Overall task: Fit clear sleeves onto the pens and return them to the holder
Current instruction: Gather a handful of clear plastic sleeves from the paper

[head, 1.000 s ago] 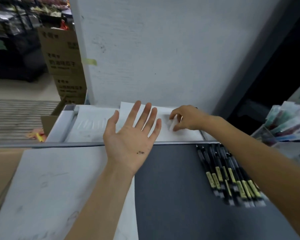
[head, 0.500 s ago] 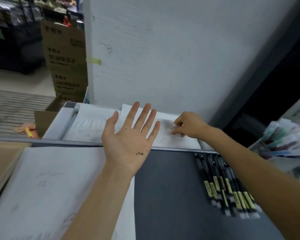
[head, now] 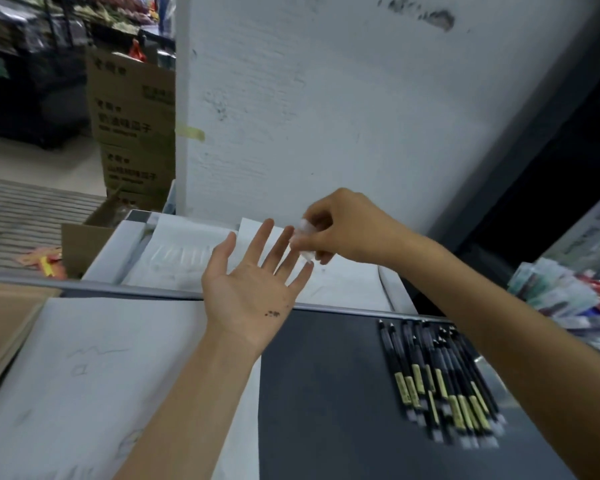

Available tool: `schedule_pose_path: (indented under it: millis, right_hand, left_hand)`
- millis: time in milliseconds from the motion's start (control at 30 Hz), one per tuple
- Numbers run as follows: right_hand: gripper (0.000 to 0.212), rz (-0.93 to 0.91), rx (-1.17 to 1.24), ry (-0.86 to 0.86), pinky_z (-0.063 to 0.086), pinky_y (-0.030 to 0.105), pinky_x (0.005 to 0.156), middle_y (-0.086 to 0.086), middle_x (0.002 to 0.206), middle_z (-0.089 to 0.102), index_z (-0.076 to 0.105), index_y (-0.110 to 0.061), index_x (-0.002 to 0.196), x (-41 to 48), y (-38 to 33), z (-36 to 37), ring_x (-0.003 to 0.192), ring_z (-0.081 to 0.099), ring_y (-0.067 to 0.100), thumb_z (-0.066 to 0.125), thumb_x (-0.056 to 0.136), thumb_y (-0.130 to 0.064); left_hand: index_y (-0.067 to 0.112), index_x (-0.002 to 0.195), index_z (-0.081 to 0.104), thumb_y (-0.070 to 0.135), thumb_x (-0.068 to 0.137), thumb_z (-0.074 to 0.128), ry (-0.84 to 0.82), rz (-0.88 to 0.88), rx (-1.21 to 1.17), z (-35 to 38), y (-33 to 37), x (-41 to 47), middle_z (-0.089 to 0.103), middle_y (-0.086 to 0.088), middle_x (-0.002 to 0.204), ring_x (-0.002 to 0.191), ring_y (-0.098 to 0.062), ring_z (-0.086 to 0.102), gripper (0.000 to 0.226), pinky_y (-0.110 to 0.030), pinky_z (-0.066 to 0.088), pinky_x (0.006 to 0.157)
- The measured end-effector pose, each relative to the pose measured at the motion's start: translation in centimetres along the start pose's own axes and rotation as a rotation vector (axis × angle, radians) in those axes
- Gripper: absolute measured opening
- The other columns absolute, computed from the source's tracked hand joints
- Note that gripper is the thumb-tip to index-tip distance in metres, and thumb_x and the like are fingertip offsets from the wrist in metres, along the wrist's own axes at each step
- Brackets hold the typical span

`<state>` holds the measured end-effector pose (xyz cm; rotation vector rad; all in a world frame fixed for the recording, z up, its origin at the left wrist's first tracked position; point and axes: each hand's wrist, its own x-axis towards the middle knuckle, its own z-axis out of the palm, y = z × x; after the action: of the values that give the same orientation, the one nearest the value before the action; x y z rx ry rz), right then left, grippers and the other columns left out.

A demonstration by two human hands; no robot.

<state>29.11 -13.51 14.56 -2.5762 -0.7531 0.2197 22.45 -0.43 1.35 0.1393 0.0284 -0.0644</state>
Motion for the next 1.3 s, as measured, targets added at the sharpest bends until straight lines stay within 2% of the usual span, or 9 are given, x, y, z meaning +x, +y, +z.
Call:
schedule_pose_path:
  millis: [100,233,400,467,567,800,1000,1167,1300]
  right_hand:
    - [0.027,0.007,0.033,-0.096,0.060,0.023,0.060,0.002,0.080,0.079,0.076,-0.017,0.101,0.1,-1.6,0.8,0.059,0.074,0.012,0.086,0.085,-0.037]
    - [0.021,0.035,0.117,0.036,0.051,0.019,0.052,-0.005,0.075,0.077,0.077,-0.023,0.098,0.7,0.9,-0.1,0.056,0.068,0.007,0.083,0.087,-0.040]
    - [0.017,0.258,0.114,0.152,0.061,0.036,0.072,0.009,0.096,0.077,0.078,-0.016,0.103,2.3,8.1,0.9,0.078,0.070,0.018,0.082,0.088,-0.025]
    - [0.027,0.310,0.006,0.049,0.056,0.027,0.076,0.007,0.099,0.074,0.078,-0.019,0.110,2.6,10.3,2.8,0.086,0.068,0.021,0.085,0.086,-0.029]
    - [0.034,0.292,-0.062,-0.006,0.038,0.007,0.059,-0.015,0.088,0.061,0.077,-0.026,0.115,2.9,11.7,5.0,0.080,0.059,0.004,0.087,0.084,-0.036]
    - [0.018,0.235,-0.043,0.070,0.062,0.042,0.080,0.008,0.082,0.077,0.081,-0.016,0.097,4.0,12.3,6.6,0.068,0.071,0.025,0.088,0.081,-0.018]
    - [0.043,0.301,0.065,0.033,0.058,0.022,0.063,0.002,0.089,0.077,0.076,-0.025,0.105,3.9,11.6,6.4,0.062,0.073,0.015,0.094,0.072,-0.045]
    - [0.010,0.226,-0.141,0.075,0.049,0.021,0.057,0.001,0.083,0.076,0.079,-0.017,0.097,4.4,10.7,7.0,0.064,0.072,0.020,0.080,0.088,-0.020]
    - [0.018,0.209,-0.222,0.059,0.046,0.018,0.061,0.002,0.092,0.075,0.081,-0.015,0.104,4.4,10.6,6.9,0.069,0.063,0.012,0.070,0.089,-0.011]
  left_hand:
    - [0.011,0.143,0.060,0.047,0.102,0.053,0.027,-0.044,-0.009,0.3,0.4,0.1,0.062,-0.025,0.140,0.131,-0.044,0.059,0.054,-0.062,0.037,0.117]
    - [0.001,0.127,0.072,0.030,0.107,0.053,0.137,-0.002,-0.140,0.7,0.6,0.1,0.067,-0.024,0.130,0.112,-0.039,0.070,0.040,-0.054,0.058,0.095]
    - [0.002,0.110,0.069,0.021,0.106,0.053,0.135,0.008,-0.174,1.1,0.3,-0.1,0.068,-0.014,0.105,0.091,-0.031,0.070,0.025,-0.046,0.060,0.087]
    - [0.004,0.101,0.068,0.020,0.105,0.053,0.139,0.002,-0.169,1.3,0.2,-0.2,0.065,-0.010,0.090,0.085,-0.030,0.070,0.021,-0.045,0.060,0.085]
    - [0.004,0.096,0.065,0.018,0.106,0.051,0.119,-0.013,-0.150,1.4,0.1,-0.1,0.060,-0.007,0.079,0.086,-0.030,0.071,0.023,-0.044,0.060,0.088]
    - [0.000,0.130,0.066,0.014,0.108,0.045,0.070,-0.020,-0.136,1.4,0.5,-0.1,0.068,-0.012,0.134,0.124,-0.032,0.066,0.034,-0.044,0.050,0.109]
    - [0.002,0.139,0.062,0.012,0.109,0.044,0.055,-0.012,-0.094,1.3,0.4,0.1,0.067,-0.016,0.136,0.125,-0.034,0.066,0.036,-0.046,0.050,0.108]
    - [0.005,0.139,0.064,0.022,0.110,0.038,0.055,0.002,-0.031,0.7,0.5,0.0,0.066,-0.013,0.139,0.128,-0.034,0.065,0.042,-0.048,0.045,0.113]
    - [0.004,0.141,0.061,0.027,0.109,0.037,0.043,0.003,-0.034,0.5,0.4,-0.1,0.063,-0.016,0.142,0.132,-0.036,0.061,0.046,-0.050,0.039,0.119]
